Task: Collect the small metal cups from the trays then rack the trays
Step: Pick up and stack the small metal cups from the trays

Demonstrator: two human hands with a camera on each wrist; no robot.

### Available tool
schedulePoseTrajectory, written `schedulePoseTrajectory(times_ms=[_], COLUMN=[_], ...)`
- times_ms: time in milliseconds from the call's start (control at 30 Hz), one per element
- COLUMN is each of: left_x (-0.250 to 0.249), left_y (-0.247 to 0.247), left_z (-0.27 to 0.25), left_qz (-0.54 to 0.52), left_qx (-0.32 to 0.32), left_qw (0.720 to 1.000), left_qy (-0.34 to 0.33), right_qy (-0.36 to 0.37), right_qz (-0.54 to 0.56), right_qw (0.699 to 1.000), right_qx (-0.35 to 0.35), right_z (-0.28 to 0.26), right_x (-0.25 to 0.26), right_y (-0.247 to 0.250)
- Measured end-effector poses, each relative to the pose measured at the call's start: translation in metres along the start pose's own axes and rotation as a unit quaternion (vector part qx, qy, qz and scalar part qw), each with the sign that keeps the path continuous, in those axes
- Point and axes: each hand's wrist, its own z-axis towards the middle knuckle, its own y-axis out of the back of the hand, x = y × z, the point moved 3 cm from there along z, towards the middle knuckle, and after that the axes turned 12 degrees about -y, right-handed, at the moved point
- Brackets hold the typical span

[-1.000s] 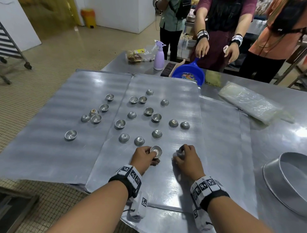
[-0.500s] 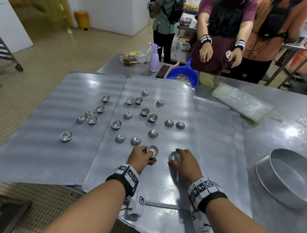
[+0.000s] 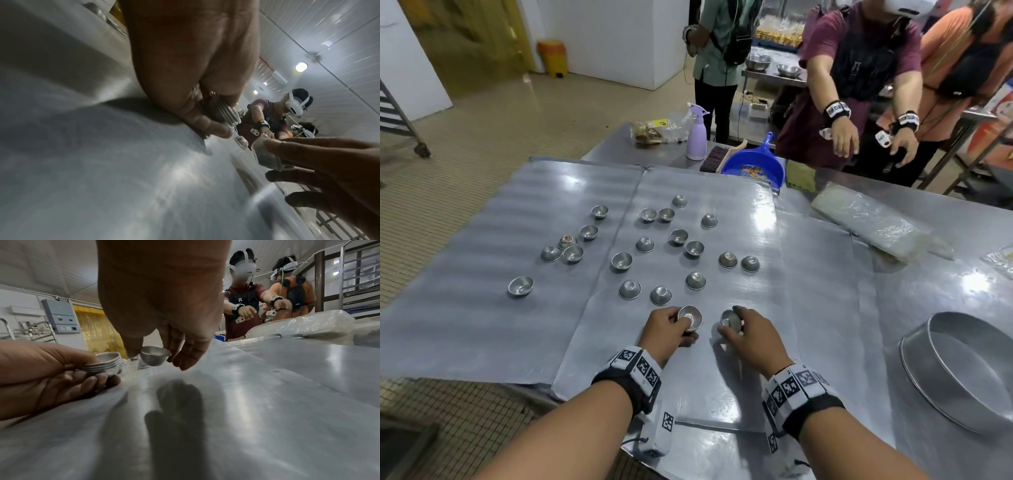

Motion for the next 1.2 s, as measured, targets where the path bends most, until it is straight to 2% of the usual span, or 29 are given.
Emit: schedulePoseTrajectory(times_ms=[200, 400, 533, 700, 800, 900, 1033, 1200], left_x=[-0.006, -0.016, -0.021, -0.021, -0.019, -0.017, -0.011, -0.005], left_y=[0.024, 0.056, 0.063, 0.077, 0.091, 0.102, 0.104, 0.104], left_z=[-0.006, -0.011, -0.017, -0.023, -0.023, -0.020, -0.014, -0.009], left_qz=[-0.003, -0.025, -0.143, -0.169, -0.156, -0.136, -0.060, -0.025], left_qx=[-0.042, -0.058, -0.113, -0.144, -0.154, -0.163, -0.171, -0.162], left_qw=[0.999, 0.997, 0.981, 0.973, 0.974, 0.976, 0.983, 0.986], left_qy=[0.017, 0.040, 0.065, 0.058, 0.052, 0.043, 0.033, 0.016], right_qy=[0.090, 0.126, 0.149, 0.165, 0.162, 0.142, 0.101, 0.068], right_qz=[0.057, 0.050, 0.033, 0.028, 0.037, 0.056, 0.008, -0.063], right_qw=[0.994, 0.990, 0.986, 0.982, 0.982, 0.985, 0.994, 0.992], right_qx=[0.005, 0.035, 0.067, 0.085, 0.095, 0.075, 0.044, 0.089], right_z=[-0.007, -0.007, -0.010, -0.006, 0.001, 0.015, 0.039, 0.060], right_x=[0.043, 0.080, 0.099, 0.111, 0.111, 0.104, 0.097, 0.108], right_y=[-0.013, -0.038, -0.054, -0.072, -0.079, -0.079, -0.072, -0.071])
